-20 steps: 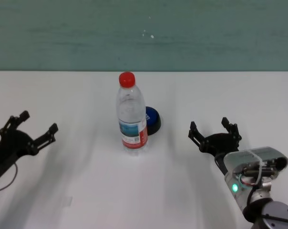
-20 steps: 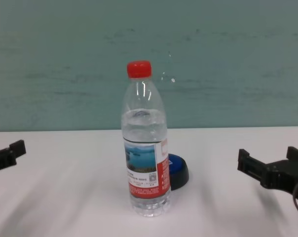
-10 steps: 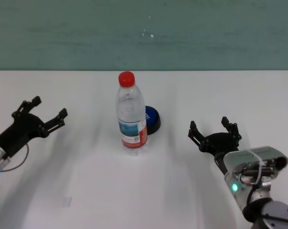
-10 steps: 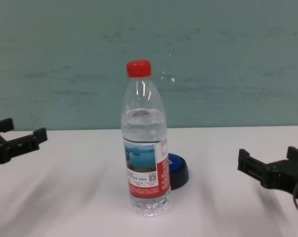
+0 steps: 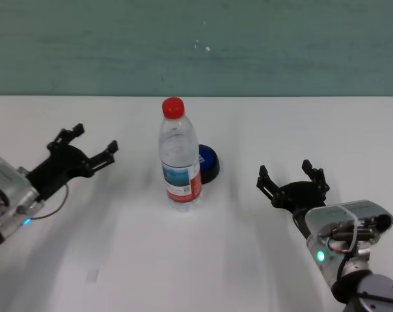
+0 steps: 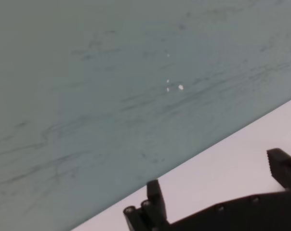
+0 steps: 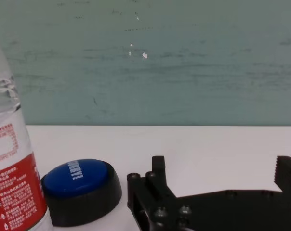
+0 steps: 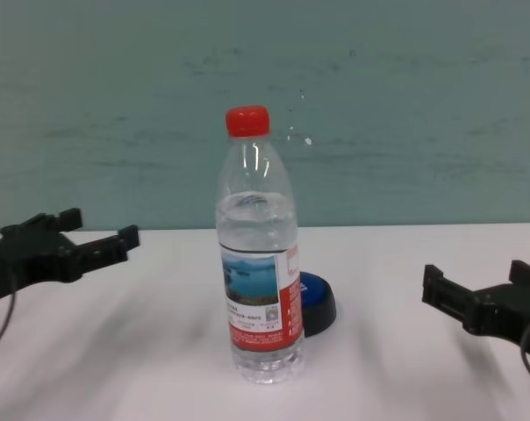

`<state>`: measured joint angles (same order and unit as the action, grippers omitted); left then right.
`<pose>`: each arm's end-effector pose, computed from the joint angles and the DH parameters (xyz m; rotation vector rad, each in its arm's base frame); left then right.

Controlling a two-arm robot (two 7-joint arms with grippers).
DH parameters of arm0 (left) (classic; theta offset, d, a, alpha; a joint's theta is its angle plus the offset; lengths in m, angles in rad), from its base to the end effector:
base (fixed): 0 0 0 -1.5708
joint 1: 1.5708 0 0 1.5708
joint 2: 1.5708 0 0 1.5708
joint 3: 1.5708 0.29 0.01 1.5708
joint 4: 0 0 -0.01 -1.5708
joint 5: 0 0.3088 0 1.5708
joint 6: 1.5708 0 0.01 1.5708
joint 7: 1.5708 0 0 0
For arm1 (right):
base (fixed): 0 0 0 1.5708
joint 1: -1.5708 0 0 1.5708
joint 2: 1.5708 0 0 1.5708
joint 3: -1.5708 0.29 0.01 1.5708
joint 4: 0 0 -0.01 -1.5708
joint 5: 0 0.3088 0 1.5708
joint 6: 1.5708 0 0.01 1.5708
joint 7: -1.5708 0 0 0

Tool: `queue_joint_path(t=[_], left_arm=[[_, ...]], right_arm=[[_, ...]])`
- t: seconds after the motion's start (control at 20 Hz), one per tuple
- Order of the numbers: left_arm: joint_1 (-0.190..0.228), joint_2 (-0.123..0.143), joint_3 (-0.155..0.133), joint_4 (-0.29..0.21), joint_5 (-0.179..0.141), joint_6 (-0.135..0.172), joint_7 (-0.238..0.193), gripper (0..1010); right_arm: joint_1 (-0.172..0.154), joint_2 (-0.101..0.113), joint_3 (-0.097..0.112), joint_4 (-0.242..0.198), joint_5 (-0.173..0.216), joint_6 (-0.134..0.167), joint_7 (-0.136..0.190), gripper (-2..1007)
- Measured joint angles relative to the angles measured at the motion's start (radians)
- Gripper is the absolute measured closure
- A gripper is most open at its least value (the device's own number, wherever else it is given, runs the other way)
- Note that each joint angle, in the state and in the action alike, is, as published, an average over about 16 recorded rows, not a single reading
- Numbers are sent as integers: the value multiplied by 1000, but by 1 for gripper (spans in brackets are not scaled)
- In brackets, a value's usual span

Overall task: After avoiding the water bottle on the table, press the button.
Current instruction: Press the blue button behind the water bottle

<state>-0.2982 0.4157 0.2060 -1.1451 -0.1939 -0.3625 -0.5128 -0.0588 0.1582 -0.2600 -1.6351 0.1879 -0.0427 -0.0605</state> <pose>0.4001 0.1176 -0.3114 0.1315 -0.3058 0.9745 0.3002 0.0394 -0.3071 0.0398 0.0387 -1.3661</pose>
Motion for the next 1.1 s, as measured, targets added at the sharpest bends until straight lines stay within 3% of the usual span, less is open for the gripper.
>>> queue_joint_path(t=[0.5, 1.1], left_arm=[[-83, -57, 66, 78, 53, -9, 26, 10], [-118, -91, 112, 124, 81, -13, 28, 10]], right_arm=[[0, 0, 0, 0, 0, 0, 0, 1], [0, 0, 0, 0, 0, 0, 0, 1]])
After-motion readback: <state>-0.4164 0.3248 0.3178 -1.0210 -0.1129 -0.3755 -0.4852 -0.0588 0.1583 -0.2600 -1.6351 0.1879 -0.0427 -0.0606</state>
